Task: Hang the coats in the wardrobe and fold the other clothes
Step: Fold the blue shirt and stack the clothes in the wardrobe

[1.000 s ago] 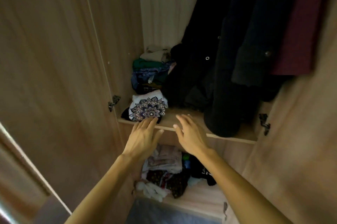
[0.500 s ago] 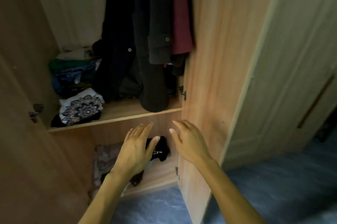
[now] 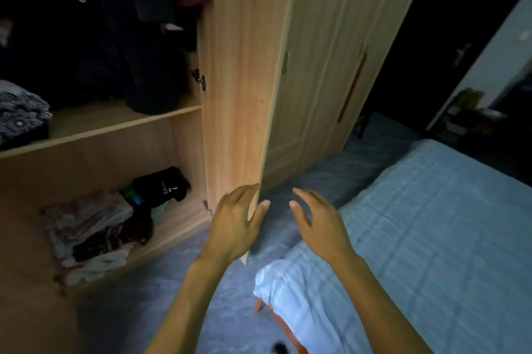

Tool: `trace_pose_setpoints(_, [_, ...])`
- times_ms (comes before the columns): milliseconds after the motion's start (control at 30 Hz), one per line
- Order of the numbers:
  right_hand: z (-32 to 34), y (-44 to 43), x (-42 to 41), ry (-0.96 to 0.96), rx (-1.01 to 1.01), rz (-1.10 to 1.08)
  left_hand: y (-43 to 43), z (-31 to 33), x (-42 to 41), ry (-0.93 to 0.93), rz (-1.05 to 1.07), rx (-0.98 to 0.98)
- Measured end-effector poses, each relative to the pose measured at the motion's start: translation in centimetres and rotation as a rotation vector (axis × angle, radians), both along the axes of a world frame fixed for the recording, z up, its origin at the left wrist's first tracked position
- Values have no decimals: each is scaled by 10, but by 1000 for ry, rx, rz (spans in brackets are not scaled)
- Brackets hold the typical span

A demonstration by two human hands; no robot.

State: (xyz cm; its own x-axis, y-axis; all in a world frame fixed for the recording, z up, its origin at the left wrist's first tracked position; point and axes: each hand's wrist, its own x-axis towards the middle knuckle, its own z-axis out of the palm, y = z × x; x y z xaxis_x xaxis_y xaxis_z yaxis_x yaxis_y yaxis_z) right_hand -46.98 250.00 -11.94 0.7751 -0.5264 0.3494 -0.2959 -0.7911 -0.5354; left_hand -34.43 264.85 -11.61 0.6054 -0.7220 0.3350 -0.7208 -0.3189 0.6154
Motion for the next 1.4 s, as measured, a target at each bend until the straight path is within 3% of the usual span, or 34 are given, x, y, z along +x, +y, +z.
trace_pose_setpoints(367, [1, -40, -209, -72, 33, -332, -102, 1, -182, 51, -429, 1])
trace_pose_setpoints(667, [-31, -89, -489, -55, 122, -662, -191, -25, -442, 100, -705, 114])
trace_pose_setpoints(833, [-40, -105, -617, -130, 177, -872, -234, -23, -557, -21, -864, 185])
trace_pose_setpoints(1100, [-66, -131, -704, -207, 262, -1036, -295, -38, -653, -74, -1039, 291])
trace_pose_setpoints(1400, [-77, -195, -763, 5, 341, -1182, -401, -75, -718, 76, -1163, 345])
